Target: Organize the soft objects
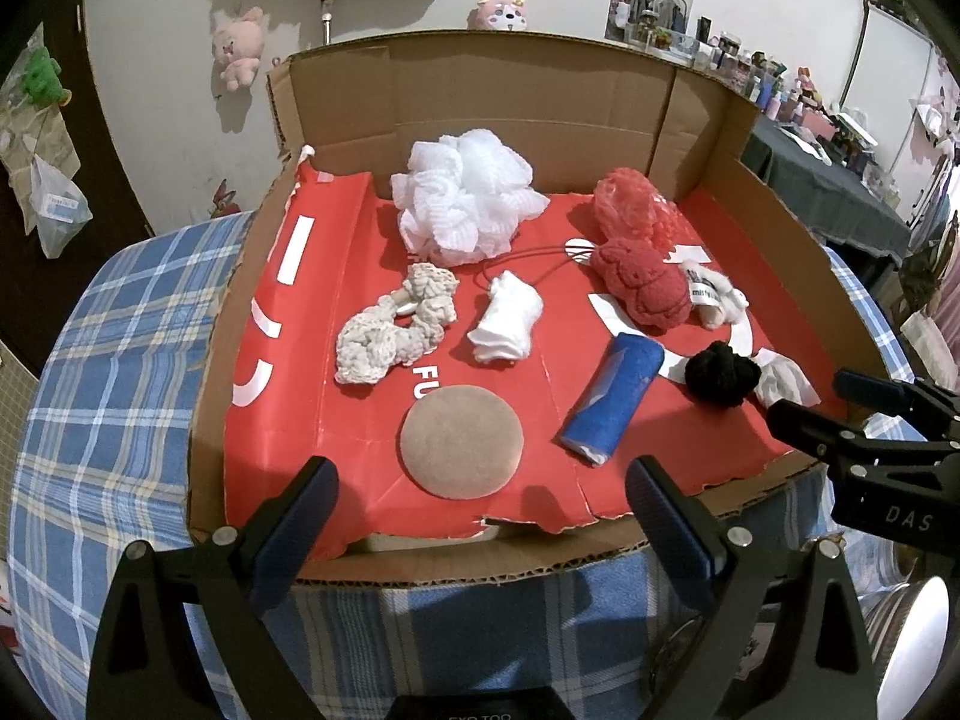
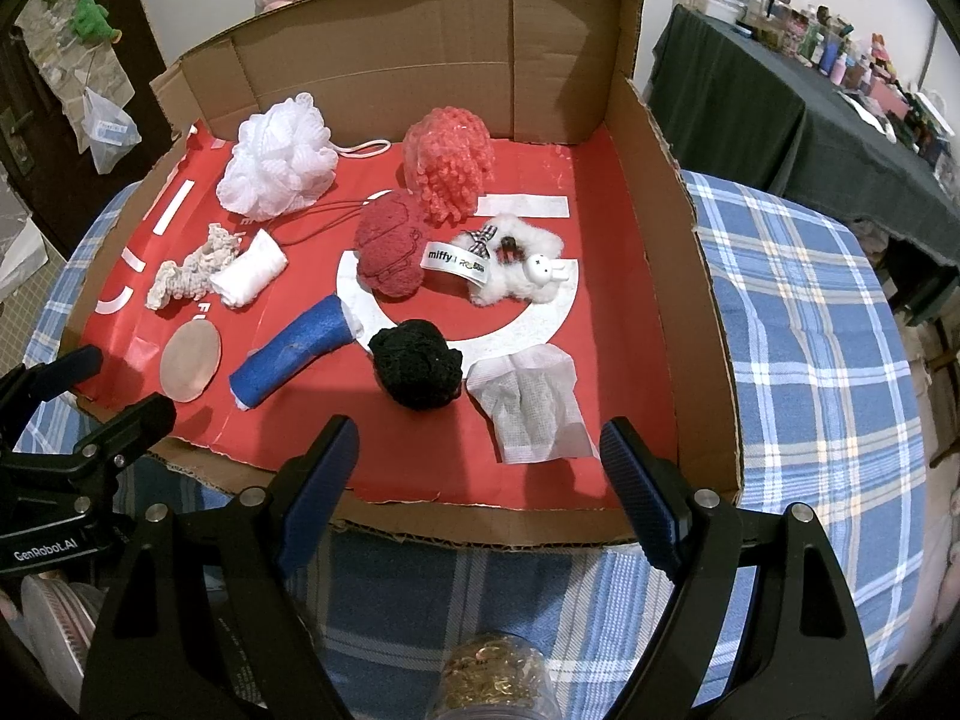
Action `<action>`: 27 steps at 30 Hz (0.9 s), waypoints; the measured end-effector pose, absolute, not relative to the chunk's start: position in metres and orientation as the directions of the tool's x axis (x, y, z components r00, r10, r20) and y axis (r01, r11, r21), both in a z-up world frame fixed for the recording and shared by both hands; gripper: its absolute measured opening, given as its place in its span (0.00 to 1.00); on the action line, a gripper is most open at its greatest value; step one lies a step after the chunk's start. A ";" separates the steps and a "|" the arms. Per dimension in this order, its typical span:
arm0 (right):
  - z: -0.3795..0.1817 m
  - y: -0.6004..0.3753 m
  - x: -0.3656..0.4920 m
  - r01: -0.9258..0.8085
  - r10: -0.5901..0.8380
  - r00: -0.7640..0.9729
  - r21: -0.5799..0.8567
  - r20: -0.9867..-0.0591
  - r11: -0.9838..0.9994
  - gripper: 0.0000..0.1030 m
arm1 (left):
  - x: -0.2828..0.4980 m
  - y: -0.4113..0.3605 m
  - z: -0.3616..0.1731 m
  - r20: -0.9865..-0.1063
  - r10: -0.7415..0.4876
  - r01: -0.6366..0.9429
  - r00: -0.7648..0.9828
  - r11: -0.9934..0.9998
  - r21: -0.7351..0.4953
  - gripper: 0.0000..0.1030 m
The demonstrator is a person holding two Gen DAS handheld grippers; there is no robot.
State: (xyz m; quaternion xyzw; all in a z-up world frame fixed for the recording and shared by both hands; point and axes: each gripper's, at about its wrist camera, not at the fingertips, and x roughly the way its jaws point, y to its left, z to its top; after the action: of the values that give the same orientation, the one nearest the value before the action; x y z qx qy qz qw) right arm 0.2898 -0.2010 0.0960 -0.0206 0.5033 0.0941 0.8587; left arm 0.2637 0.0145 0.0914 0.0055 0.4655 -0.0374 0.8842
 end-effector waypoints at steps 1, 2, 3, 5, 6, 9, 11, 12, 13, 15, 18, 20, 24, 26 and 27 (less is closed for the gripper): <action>0.096 -0.201 0.290 -0.182 0.142 0.475 0.061 -0.868 0.981 0.80 | 0.264 0.015 0.091 -0.824 -0.061 0.071 0.564 0.997 -0.025 0.95; 0.096 -0.202 0.290 -0.181 0.142 0.475 0.061 -0.868 0.982 0.80 | 0.264 0.015 0.091 -0.823 -0.062 0.072 0.564 0.997 -0.026 0.95; 0.096 -0.201 0.290 -0.181 0.142 0.475 0.062 -0.868 0.981 0.80 | 0.264 0.015 0.091 -0.823 -0.062 0.072 0.564 0.997 -0.025 0.95; 0.096 -0.202 0.290 -0.181 0.141 0.475 0.061 -0.869 0.982 0.80 | 0.264 0.015 0.091 -0.823 -0.062 0.071 0.564 0.997 -0.026 0.95; 0.096 -0.202 0.290 -0.181 0.142 0.475 0.061 -0.869 0.982 0.80 | 0.263 0.015 0.092 -0.823 -0.062 0.071 0.564 0.997 -0.027 0.95; 0.096 -0.202 0.290 -0.181 0.142 0.475 0.061 -0.868 0.982 0.80 | 0.263 0.015 0.092 -0.823 -0.063 0.069 0.564 0.997 -0.030 0.95; 0.096 -0.202 0.290 -0.182 0.143 0.475 0.063 -0.868 0.981 0.80 | 0.263 0.015 0.091 -0.823 -0.064 0.068 0.564 0.997 -0.031 0.96; 0.096 -0.202 0.290 -0.182 0.142 0.474 0.062 -0.869 0.981 0.80 | 0.263 0.015 0.091 -0.823 -0.064 0.067 0.564 0.997 -0.033 0.96; 0.096 -0.202 0.290 -0.181 0.142 0.474 0.062 -0.869 0.981 0.80 | 0.263 0.016 0.091 -0.823 -0.067 0.066 0.564 0.997 -0.036 0.95; 0.096 -0.202 0.290 -0.180 0.142 0.477 0.061 -0.868 0.982 0.80 | 0.263 0.016 0.091 -0.824 -0.072 0.066 0.561 0.997 -0.042 0.96; 0.097 -0.199 0.289 -0.193 0.135 0.483 0.045 -0.865 0.980 0.80 | 0.261 0.018 0.093 -0.819 -0.079 0.061 0.569 0.997 -0.054 0.95; 0.100 -0.199 0.287 -0.190 0.134 0.499 0.043 -0.856 0.981 0.80 | 0.258 0.020 0.097 -0.809 -0.081 0.050 0.583 0.997 -0.063 0.95; 0.114 -0.204 0.283 -0.183 0.133 0.524 0.042 -0.842 0.982 0.80 | 0.248 0.029 0.119 -0.777 -0.104 0.039 0.621 0.994 -0.102 0.96; 0.129 -0.210 0.276 -0.168 0.139 0.554 0.053 -0.821 0.984 0.80 | 0.235 0.036 0.137 -0.744 -0.088 0.016 0.663 0.995 -0.103 0.96; 0.137 -0.213 0.272 -0.162 0.137 0.571 0.053 -0.809 0.985 0.80 | 0.229 0.039 0.144 -0.731 -0.082 0.011 0.678 0.995 -0.101 0.96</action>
State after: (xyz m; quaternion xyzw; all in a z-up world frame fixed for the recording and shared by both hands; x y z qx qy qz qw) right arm 0.2723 -0.2131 0.1372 -0.0135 0.4552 0.0842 0.8863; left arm 0.2285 0.0387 0.1442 -0.0442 0.4006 -0.0252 0.9148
